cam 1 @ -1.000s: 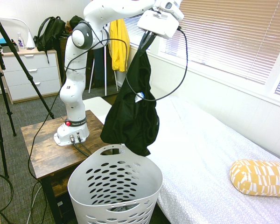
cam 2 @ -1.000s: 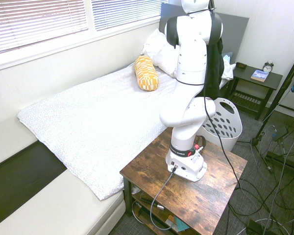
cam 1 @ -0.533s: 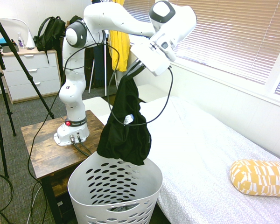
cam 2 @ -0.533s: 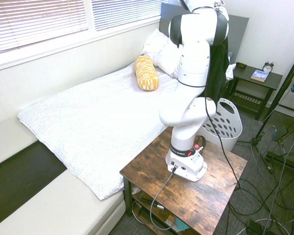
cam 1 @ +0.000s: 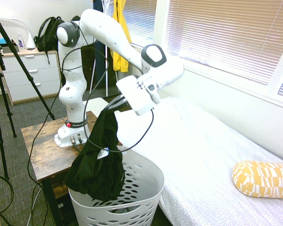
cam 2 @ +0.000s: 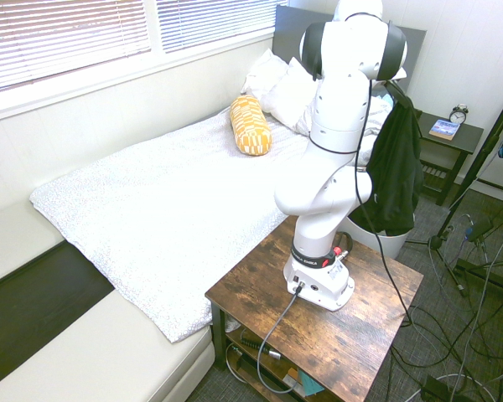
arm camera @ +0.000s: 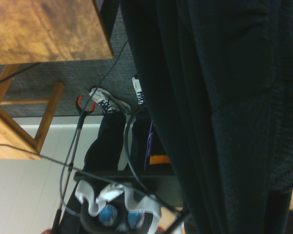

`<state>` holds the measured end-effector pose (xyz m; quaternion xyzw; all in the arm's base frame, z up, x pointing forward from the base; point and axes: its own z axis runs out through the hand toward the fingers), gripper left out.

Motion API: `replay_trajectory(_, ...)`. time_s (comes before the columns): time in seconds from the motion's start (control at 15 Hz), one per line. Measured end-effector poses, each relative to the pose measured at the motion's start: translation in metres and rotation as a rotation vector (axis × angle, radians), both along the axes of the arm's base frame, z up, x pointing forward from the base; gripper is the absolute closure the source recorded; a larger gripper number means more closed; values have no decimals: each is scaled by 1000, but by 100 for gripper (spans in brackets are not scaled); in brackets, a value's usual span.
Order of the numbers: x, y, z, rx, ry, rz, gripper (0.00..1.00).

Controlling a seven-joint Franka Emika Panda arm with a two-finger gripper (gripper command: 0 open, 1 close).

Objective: Put my clothes in the laundry bag

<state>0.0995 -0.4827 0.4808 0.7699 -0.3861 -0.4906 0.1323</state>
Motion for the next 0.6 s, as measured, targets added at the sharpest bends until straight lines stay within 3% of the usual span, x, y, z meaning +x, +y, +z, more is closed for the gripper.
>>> replay_trajectory(0.2, -1, 29, -90, -39, 5, 16, 100)
replay_trajectory(0.33, -5, 43, -114, -49, -4, 18, 100)
replay_trajectory(0.4, -5, 43, -117, -55, -7, 23, 0)
replay_trajectory(0.6, -2, 45, -134, -111, -6, 54, 0)
